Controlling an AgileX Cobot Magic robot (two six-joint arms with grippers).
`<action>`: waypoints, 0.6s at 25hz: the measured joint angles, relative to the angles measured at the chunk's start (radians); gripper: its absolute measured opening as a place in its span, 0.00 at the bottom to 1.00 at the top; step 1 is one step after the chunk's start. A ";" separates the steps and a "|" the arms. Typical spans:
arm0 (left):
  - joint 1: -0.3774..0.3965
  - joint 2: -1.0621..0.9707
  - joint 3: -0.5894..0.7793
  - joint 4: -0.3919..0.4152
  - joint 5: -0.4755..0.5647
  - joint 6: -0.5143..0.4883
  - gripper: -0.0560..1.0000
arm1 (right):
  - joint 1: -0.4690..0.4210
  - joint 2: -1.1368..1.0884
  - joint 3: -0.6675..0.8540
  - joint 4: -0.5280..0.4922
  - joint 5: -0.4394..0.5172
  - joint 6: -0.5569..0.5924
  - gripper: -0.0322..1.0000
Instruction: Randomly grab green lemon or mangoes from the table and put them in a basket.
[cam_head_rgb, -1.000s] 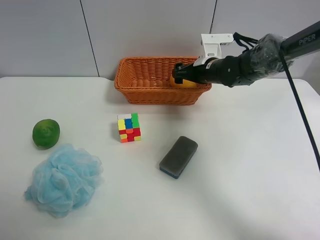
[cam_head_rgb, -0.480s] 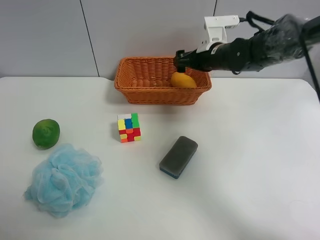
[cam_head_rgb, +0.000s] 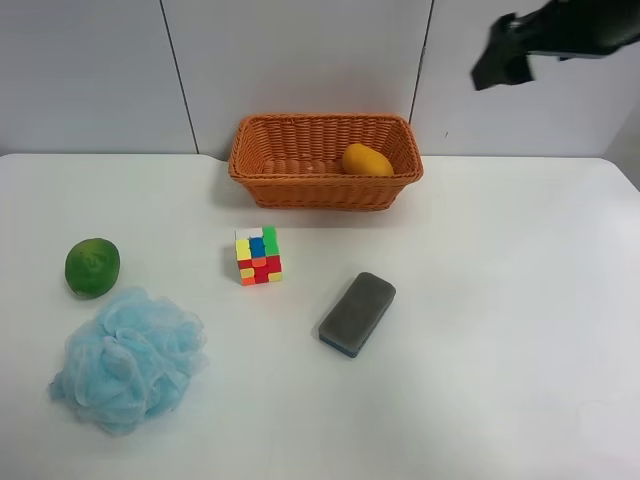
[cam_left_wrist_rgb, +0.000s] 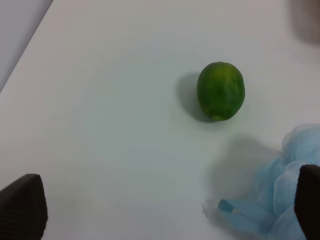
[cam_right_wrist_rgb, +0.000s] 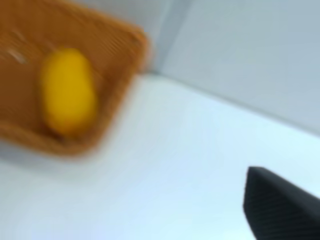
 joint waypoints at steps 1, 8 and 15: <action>0.000 0.000 0.000 0.000 0.000 0.000 0.99 | -0.044 -0.043 0.000 0.000 0.073 -0.012 0.99; 0.000 0.000 0.000 0.000 0.000 0.000 0.99 | -0.336 -0.292 0.028 -0.003 0.336 -0.089 0.99; 0.000 0.000 0.000 0.000 0.000 0.000 0.99 | -0.362 -0.599 0.238 0.169 0.348 -0.129 0.99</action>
